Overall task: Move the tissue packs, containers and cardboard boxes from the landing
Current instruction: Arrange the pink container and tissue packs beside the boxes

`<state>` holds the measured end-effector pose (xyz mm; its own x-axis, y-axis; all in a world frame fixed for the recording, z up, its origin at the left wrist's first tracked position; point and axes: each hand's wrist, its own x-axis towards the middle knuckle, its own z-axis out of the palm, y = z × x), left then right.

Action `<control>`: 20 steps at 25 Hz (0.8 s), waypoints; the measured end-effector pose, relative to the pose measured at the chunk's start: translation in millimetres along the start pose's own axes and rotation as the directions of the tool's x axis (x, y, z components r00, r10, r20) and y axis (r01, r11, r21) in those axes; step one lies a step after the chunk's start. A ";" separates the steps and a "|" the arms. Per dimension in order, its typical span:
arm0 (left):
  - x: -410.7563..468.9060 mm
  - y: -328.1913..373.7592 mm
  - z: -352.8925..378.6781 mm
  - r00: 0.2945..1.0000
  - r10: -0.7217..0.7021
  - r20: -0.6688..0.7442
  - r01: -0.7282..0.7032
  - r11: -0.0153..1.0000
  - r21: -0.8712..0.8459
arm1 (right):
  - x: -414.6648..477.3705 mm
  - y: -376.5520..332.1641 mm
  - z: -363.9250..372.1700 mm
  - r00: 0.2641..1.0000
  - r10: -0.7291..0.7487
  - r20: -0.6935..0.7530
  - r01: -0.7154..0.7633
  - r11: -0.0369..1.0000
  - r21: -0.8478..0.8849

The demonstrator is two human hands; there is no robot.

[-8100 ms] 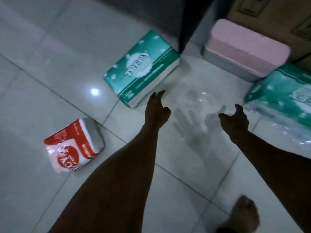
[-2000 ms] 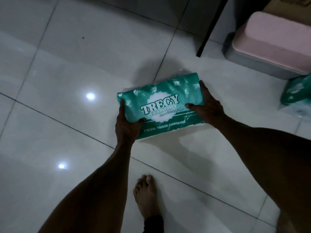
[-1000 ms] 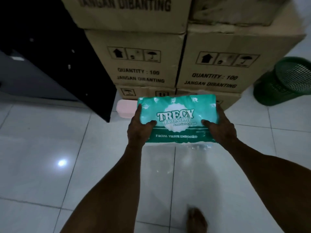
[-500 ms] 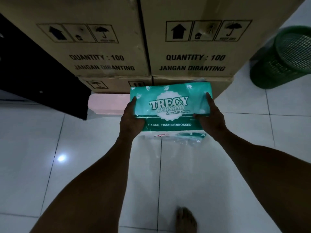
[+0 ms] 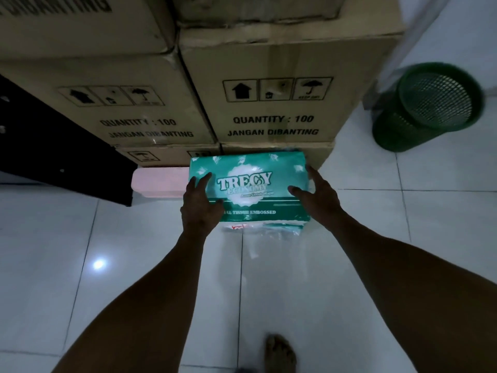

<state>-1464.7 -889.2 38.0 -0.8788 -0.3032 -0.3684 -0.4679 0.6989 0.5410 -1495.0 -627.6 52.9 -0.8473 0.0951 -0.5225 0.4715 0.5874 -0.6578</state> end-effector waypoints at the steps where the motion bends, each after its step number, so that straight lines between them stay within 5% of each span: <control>1: -7.3 11.0 2.1 0.999 0.026 -0.020 -0.025 0.999 0.020 | -6.4 -2.1 -14.5 1.000 -0.007 -0.007 0.007 1.000 0.006; 12: -37.9 271.9 154.8 0.961 0.272 0.055 -0.247 0.929 -0.277 | 38.3 93.2 -256.5 0.956 0.159 -0.248 -0.114 0.976 0.186; 20: 34.5 412.6 249.9 0.984 0.052 0.168 0.017 0.923 -0.384 | 154.1 149.0 -382.1 0.947 0.188 -0.262 -0.159 0.979 0.128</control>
<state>-1664.6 -449.4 59.6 -0.8736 -0.1532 -0.4619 -0.4829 0.3912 0.7835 -1648.7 -218.3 81.7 -0.7775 0.4107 -0.4763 0.6275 0.4568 -0.6305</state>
